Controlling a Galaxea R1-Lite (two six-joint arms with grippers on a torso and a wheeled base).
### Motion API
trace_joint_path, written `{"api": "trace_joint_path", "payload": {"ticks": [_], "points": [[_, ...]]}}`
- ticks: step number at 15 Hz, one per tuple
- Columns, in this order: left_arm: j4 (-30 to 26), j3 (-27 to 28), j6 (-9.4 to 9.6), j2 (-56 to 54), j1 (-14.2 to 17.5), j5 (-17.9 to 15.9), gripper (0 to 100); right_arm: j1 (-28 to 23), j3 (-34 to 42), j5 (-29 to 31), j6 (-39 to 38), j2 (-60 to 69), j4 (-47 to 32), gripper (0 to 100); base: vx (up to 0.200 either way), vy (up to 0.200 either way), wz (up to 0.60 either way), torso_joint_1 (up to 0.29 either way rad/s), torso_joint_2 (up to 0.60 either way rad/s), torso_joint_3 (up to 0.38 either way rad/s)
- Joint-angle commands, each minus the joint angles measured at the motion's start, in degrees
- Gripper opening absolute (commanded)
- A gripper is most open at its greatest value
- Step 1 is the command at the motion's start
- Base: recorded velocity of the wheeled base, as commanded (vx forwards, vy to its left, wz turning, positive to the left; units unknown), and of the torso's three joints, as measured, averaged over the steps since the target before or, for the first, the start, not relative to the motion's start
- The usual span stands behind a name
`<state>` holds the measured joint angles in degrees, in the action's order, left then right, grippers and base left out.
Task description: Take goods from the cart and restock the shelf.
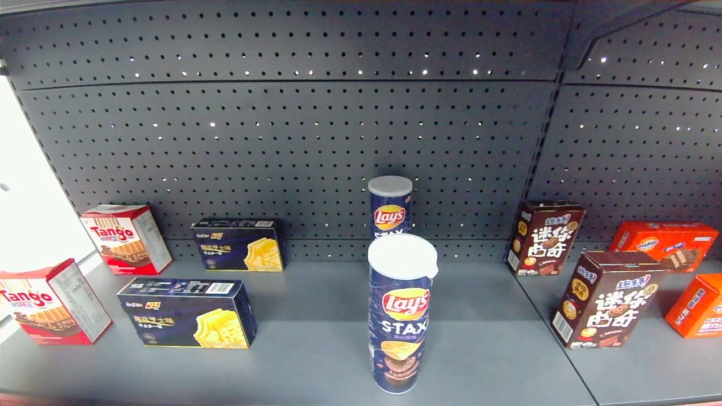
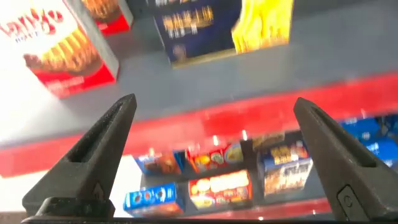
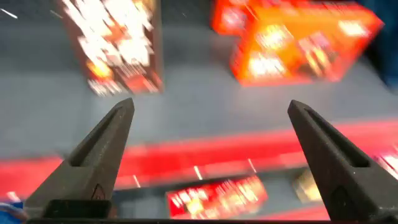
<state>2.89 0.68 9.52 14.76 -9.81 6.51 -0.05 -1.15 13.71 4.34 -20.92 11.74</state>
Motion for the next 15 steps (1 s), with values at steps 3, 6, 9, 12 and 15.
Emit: {"api": "trace_joint_path", "payload": {"ticks": [3, 6, 9, 12, 15], "points": [[-4.65, 1.34, -0.20, -9.49, 0.32, 0.17, 100, -3.91, 0.00, 2.37, -0.38, 16.26, -10.60, 100, 0.000, 0.000, 0.00, 0.000, 0.00, 0.000], [-3.15, 0.64, -0.56, -9.49, 0.32, 0.17, 100, -3.82, 0.09, -3.87, -0.82, 16.26, -10.25, 100, 0.000, 0.000, 0.00, 0.000, 0.00, 0.000], [0.01, -0.68, -1.17, -9.49, 0.32, -0.01, 100, -3.82, -0.08, -15.30, -0.30, 16.26, -10.68, 100, 0.000, 0.000, 0.00, 0.000, 0.00, 0.000], [-0.08, -0.68, -1.79, -9.49, 0.32, -0.01, 100, -3.91, 1.15, -9.85, -5.04, 16.26, -10.51, 100, 0.000, 0.000, 0.00, 0.000, 0.00, 0.000], [-0.08, -0.68, -2.84, -9.49, 0.32, -0.01, 100, -3.91, 1.15, -8.97, -5.04, 16.26, -11.65, 100, 0.000, 0.000, 0.00, 0.000, 0.00, 0.000]]}}
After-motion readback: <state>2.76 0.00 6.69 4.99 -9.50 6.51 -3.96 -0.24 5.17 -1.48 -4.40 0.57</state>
